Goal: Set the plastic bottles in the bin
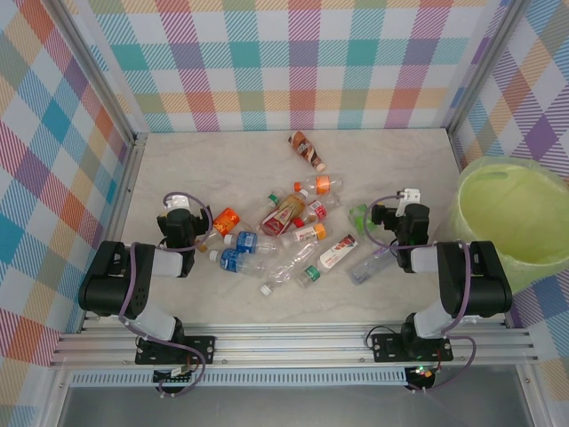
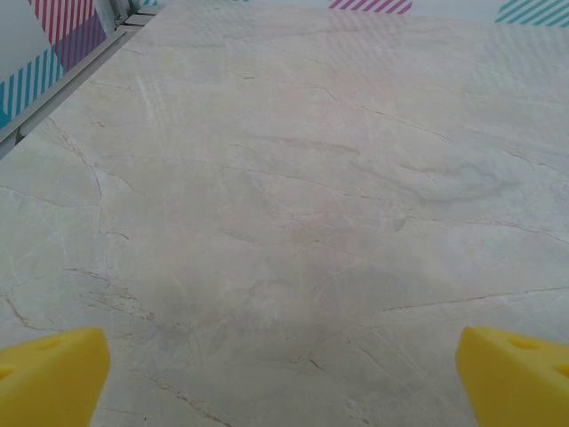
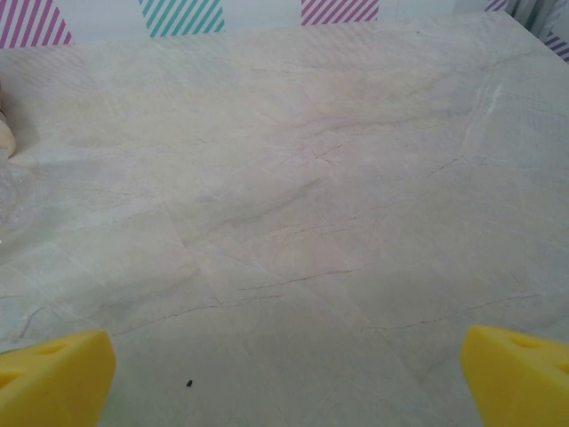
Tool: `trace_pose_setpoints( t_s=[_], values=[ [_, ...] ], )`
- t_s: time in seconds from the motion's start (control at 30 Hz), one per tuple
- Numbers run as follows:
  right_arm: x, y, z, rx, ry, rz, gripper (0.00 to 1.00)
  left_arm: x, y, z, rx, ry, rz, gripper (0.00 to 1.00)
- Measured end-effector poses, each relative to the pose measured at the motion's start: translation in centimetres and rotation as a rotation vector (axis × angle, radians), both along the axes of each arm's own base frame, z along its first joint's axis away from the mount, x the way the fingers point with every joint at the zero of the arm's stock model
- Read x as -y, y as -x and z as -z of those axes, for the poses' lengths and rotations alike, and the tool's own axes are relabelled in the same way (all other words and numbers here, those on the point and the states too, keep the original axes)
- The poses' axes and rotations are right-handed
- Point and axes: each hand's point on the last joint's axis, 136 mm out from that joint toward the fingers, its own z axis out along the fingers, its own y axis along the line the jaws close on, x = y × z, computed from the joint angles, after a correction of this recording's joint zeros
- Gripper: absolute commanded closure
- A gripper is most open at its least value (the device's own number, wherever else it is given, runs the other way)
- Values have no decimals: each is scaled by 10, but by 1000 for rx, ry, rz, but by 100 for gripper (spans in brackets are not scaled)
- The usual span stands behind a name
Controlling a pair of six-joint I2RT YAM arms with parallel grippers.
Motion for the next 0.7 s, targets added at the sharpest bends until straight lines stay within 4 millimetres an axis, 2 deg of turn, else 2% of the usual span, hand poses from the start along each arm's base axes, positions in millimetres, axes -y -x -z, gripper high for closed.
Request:
trace_pose_setpoints(
  t_s=[0.17,0.23,0.37,0.5,0.6,0.7],
  values=[
    [-1,3,-4,8,-5,-6,0,1,2,-5,-26,0,4,0],
    [-3,6,-13,18,-8,-15,0,0,1,-19,-13,-2,-2,0],
    [-7,11,-47,63,-19,-39,0,-7,4,-59,55,24,-51,0],
    [-15,14,-80,67,-61,-74,0,-12,12,-93,102,128,-127,0],
    [-23,17,-94,20,-123,-97,0,-11,18,-107,114,244,-161,0],
    [-29,26,-94,-58,-203,-97,0,-1,24,-105,76,373,-158,0]
  ],
)
